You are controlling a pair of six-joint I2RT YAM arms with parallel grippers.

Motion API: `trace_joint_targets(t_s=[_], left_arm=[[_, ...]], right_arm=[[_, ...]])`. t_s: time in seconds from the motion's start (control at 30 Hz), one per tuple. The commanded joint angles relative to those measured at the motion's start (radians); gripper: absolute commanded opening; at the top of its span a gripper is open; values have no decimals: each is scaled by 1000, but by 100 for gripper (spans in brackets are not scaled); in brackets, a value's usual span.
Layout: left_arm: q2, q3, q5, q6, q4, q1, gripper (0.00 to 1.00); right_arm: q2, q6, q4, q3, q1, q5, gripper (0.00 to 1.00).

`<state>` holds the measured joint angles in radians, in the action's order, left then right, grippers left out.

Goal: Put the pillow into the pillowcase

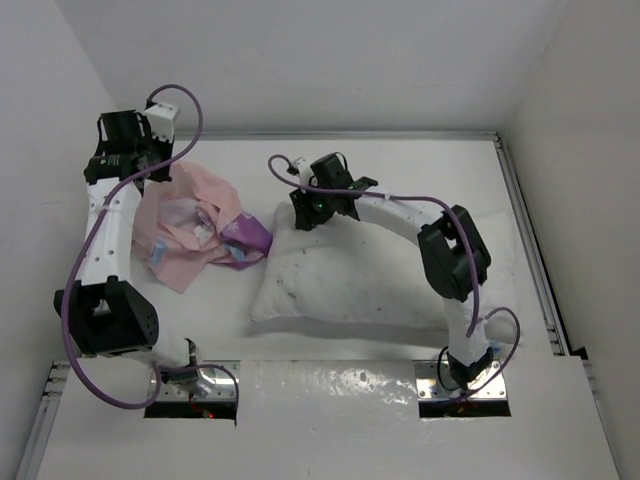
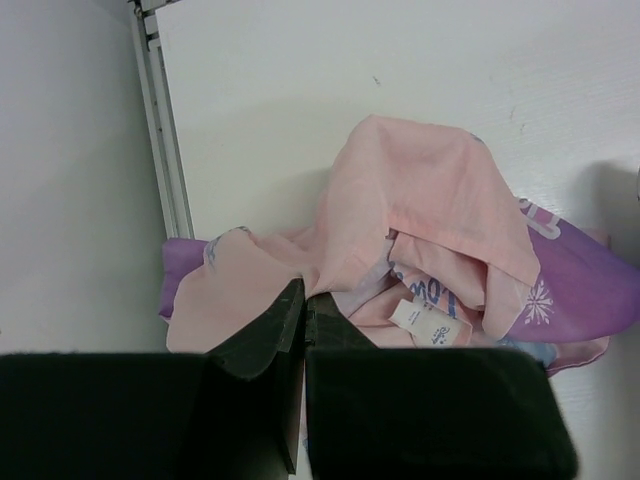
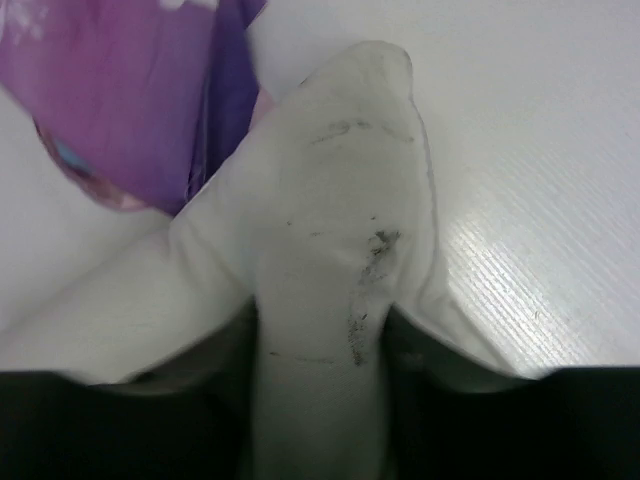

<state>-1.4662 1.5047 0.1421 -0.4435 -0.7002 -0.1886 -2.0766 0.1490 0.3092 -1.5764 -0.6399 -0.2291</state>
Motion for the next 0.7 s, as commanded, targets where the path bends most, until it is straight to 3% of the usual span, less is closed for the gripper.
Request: trace_joint_targets(t_s=[0.0,0.03,0.07,0.33,0.67], left_arm=[[7,6,-3,6,30,26,0],[4,17,-3,5,28,37,0],[3,23,2,3,27,41,0],[-2,117,28,-18,-27,89,0],[102,134,241,-132,-177,118,0]], right_arm=[[96,41,-39,91,-44,-9,27],[124,50,-53,92,-50,-28,5],[139,61,-56,87,-58,-39,0],[292,23,-248,76,-171,-299,0],[70,239,-534,-143,-204,-351,0]])
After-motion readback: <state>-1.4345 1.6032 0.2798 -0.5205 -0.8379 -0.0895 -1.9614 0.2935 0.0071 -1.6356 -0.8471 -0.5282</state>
